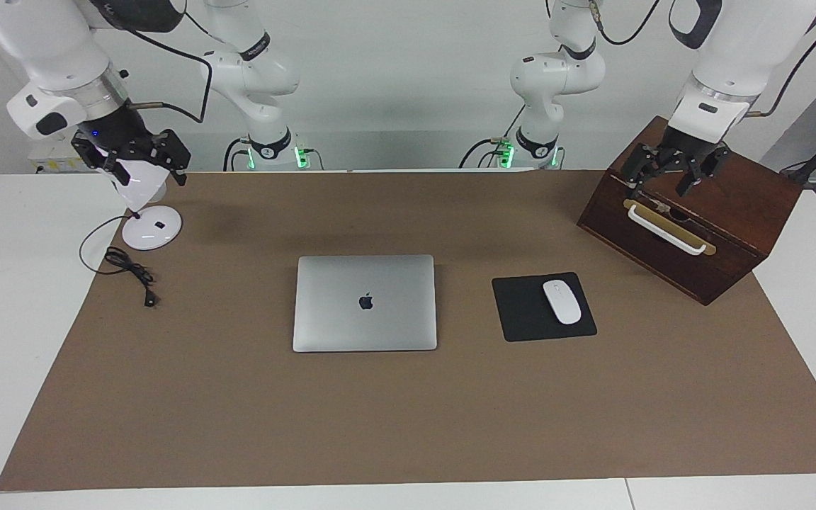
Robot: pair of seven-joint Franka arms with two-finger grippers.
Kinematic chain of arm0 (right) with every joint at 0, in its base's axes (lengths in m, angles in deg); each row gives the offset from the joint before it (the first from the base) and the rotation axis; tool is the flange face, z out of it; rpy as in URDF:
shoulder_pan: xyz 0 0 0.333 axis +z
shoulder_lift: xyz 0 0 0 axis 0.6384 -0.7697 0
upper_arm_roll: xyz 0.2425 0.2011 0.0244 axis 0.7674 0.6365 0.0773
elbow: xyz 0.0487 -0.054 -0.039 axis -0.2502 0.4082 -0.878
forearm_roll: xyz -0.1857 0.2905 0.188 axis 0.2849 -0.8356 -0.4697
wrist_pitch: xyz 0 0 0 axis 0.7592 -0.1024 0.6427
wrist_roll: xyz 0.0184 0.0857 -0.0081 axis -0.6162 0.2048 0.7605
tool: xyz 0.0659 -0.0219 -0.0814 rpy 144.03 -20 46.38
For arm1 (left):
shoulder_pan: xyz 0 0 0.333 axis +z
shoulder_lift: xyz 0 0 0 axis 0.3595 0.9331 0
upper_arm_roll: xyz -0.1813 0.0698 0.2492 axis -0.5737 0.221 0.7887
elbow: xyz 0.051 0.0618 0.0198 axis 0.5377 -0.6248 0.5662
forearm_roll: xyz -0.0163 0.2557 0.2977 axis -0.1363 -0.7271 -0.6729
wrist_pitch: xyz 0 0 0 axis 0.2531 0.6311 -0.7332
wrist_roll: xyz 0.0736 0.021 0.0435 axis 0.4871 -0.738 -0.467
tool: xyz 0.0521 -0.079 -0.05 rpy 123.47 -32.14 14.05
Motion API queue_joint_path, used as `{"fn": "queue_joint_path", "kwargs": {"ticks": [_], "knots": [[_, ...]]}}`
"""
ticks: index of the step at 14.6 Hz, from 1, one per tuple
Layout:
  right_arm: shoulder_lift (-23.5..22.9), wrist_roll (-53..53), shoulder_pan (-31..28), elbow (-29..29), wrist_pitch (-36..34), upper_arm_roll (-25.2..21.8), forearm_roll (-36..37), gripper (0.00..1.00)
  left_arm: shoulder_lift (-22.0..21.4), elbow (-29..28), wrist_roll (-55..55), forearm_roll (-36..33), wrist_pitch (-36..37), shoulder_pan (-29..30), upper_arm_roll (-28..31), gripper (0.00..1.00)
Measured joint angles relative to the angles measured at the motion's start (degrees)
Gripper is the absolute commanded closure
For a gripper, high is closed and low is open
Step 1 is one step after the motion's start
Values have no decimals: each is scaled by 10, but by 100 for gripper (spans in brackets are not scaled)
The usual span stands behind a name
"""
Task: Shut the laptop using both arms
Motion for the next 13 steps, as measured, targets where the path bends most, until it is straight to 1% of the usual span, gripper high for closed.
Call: {"fn": "queue_joint_path", "kwargs": {"ticks": [4, 13], "knots": [[0, 0, 0, 0, 0, 0, 0, 0, 0, 0, 0, 0, 0, 0, -9, 0], [0, 0, 0, 0, 0, 0, 0, 0, 0, 0, 0, 0, 0, 0, -8, 0]]}}
